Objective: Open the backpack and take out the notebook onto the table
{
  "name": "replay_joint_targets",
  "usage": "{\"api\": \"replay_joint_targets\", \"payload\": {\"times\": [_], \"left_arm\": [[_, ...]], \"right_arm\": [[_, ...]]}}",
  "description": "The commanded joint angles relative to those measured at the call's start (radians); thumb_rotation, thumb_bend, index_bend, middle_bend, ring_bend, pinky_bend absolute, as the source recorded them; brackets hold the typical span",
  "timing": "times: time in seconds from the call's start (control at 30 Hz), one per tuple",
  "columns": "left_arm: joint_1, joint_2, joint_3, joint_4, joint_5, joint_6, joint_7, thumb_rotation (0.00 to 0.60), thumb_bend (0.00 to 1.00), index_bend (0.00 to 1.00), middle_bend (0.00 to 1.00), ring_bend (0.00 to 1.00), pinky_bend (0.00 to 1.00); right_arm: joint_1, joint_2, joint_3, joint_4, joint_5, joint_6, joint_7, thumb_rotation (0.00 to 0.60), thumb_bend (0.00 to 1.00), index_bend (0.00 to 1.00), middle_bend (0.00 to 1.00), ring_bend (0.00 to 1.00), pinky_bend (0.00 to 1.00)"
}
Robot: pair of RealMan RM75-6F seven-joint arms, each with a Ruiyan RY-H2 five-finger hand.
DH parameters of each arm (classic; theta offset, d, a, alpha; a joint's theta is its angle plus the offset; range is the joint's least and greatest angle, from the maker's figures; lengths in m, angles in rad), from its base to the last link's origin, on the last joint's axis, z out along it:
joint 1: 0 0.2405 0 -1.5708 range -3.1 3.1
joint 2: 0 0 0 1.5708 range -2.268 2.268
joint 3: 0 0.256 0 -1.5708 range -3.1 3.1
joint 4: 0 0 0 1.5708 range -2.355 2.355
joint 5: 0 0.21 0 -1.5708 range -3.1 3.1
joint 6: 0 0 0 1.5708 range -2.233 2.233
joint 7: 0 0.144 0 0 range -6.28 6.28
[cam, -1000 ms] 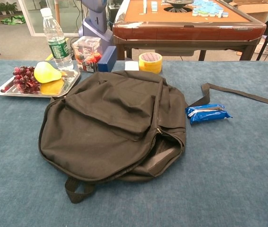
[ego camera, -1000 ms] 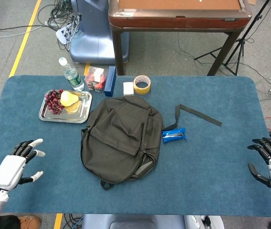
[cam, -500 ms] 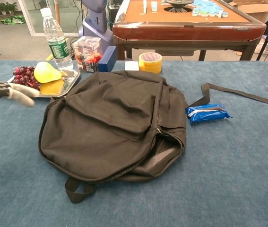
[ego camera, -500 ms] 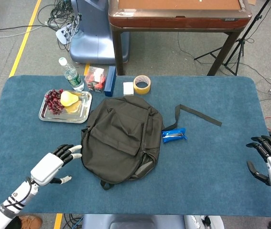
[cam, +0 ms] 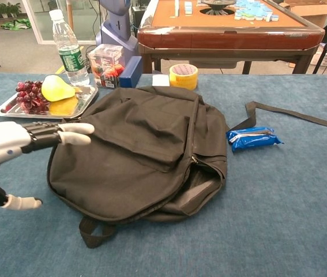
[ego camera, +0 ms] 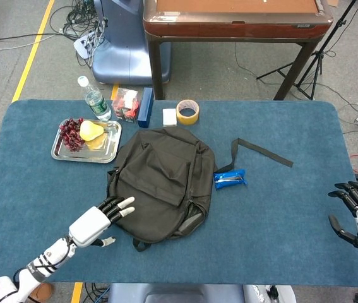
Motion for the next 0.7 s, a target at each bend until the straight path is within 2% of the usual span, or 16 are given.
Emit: {"api": "replay_joint_targets", "payload": {"times": [0.03, 0.43, 0.7], "left_arm": [[-0.019, -0.046, 0.010, 0.044, 0.001, -0.010, 0.015, 0.600, 0.21, 0.08, 0.00, 0.00, 0.05], [-0.048, -0.137, 0.034, 0.133, -0.039, -0.041, 0.017, 0.600, 0.21, 0.08, 0.00, 0.00, 0.05], [-0.066, -0.181, 0.016, 0.148, -0.088, -0.044, -0.018, 0.600, 0.21, 0.09, 0.00, 0.00, 0.05]], "right_arm": [[-0.003, -0.001, -0.001, 0.004, 0.001, 0.003, 0.004, 0.600, 0.36, 0.35, 0.25, 0.17, 0.28], [-0.015, 0.001, -0.003, 0.020, 0.002, 0.016, 0.025, 0.600, 0.36, 0.35, 0.25, 0.17, 0.28], [-0.023, 0.000, -0.003, 0.030, 0.006, 0.026, 0.038, 0.600, 0.36, 0.35, 0.25, 0.17, 0.28]]}}
